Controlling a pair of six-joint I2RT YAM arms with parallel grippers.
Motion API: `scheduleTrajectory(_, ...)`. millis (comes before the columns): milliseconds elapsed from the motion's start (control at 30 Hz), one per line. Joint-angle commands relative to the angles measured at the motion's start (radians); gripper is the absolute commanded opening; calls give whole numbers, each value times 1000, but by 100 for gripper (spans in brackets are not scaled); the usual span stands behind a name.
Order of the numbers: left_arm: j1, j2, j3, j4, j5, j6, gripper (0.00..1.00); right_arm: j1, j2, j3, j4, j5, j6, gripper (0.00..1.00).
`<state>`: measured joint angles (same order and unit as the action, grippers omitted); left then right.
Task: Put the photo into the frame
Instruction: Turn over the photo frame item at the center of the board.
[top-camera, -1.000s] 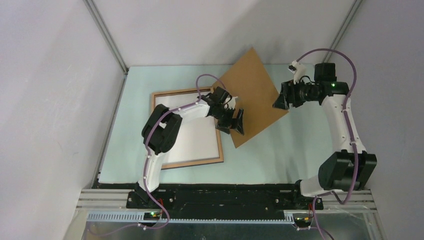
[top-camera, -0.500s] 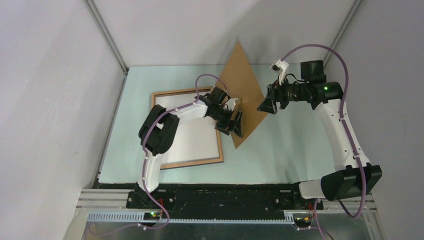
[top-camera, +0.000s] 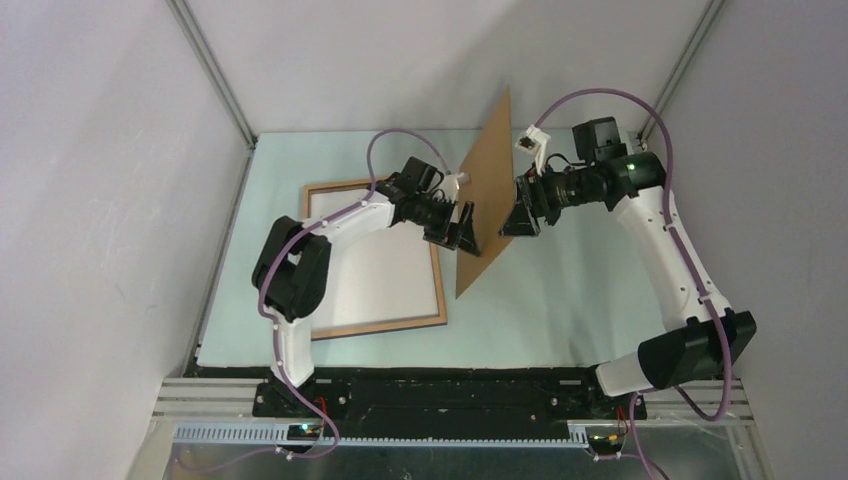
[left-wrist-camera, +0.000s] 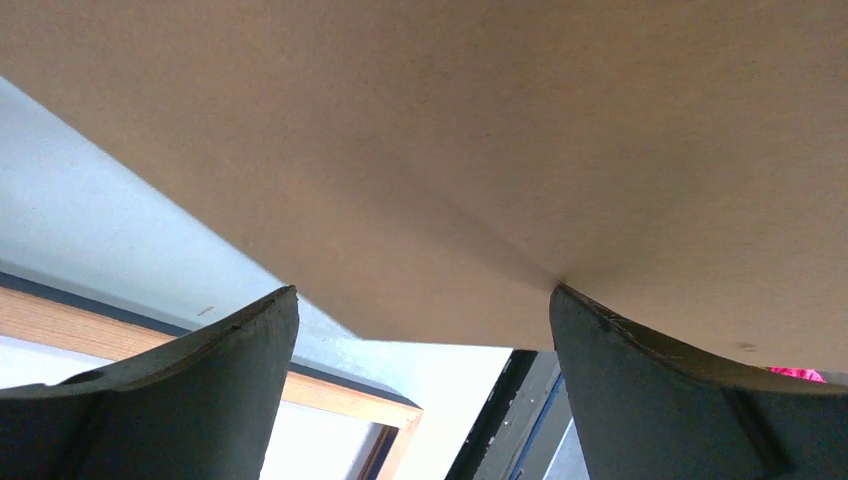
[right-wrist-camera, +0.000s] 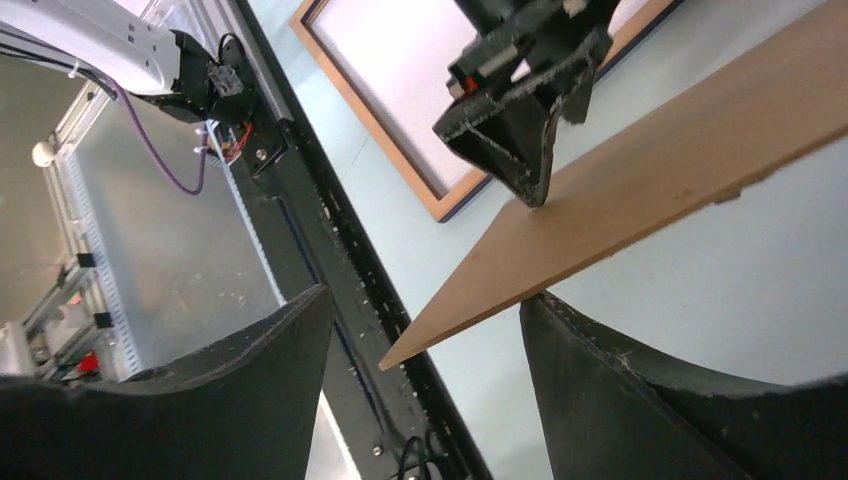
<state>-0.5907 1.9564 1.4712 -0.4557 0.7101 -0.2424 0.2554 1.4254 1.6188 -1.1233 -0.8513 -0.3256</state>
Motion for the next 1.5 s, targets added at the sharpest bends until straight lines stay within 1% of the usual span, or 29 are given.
scheduleTrajectory(0, 25, -86, -5, 31, 43, 15, 100, 15, 30, 58, -45, -21, 19, 73)
scheduleTrajectory(200, 62, -116, 28, 32, 56, -41, 100, 25, 64, 103, -42, -16, 24, 73)
scheduleTrajectory(400, 65, -95, 63, 31, 65, -100, 100, 28, 101, 153, -31, 0, 50, 73)
scheduleTrajectory(633, 65, -69, 85, 40, 89, -132, 100, 37, 153, 210, -29, 27, 68, 73)
scheduleTrajectory(867, 86, -96, 146, 50, 33, -186, 100, 48, 202, 259, -3, 29, 90, 73)
scheduleTrajectory(1000, 125, -104, 205, 55, -30, -237, 100, 58, 229, 279, 21, 28, 99, 73)
scheduleTrajectory(1133, 169, -84, 305, 56, -74, -291, 100, 76, 252, 300, 40, 29, 109, 74)
scheduleTrajectory(1467, 185, 5, 503, 57, -109, -349, 100, 111, 314, 355, 74, 30, 139, 75)
